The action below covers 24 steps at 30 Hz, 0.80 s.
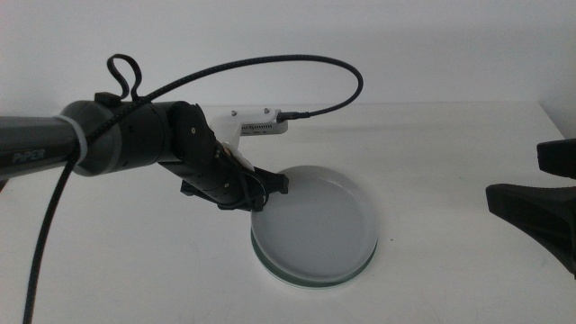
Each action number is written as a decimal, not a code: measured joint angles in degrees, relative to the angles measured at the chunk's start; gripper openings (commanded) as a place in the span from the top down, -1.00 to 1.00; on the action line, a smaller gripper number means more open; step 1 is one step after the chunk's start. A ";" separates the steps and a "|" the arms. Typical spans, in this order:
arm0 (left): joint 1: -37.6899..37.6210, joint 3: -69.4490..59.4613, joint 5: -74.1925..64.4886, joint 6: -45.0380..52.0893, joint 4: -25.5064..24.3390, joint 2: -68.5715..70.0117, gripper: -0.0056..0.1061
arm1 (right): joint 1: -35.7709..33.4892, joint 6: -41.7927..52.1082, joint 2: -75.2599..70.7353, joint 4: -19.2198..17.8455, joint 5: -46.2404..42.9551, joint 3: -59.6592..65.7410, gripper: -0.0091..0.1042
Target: Stack the three bowls on top of each other.
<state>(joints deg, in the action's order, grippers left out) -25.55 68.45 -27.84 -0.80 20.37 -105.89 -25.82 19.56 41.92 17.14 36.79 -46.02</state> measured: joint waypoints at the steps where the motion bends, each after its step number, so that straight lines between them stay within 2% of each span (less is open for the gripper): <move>1: 0.00 0.00 0.01 0.05 -0.07 -0.10 0.49 | 0.00 0.00 0.00 0.00 0.00 0.00 -0.17; 6: 0.11 0.07 0.01 0.80 -1.12 0.09 -0.49 | 0.00 0.00 0.00 0.05 0.00 0.00 -0.17; 9: 1.30 0.26 -0.89 0.80 -2.71 1.44 -0.86 | 0.00 0.00 0.00 0.05 0.00 0.00 -0.17; 11: 2.67 0.89 -2.54 0.80 -3.95 3.57 -0.94 | 0.00 0.00 0.00 0.05 0.00 0.00 -0.17; 18: 9.06 2.97 -8.90 0.80 -8.92 14.31 -0.94 | 0.00 0.00 0.00 0.05 0.00 0.00 -0.17; 24: 11.68 2.97 -10.78 1.11 -12.39 21.19 -0.94 | 0.00 0.00 0.00 0.05 0.00 0.00 -0.17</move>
<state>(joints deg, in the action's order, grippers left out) -13.87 71.42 -38.62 0.31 7.98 -84.70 -25.82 19.56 41.92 17.20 36.79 -46.02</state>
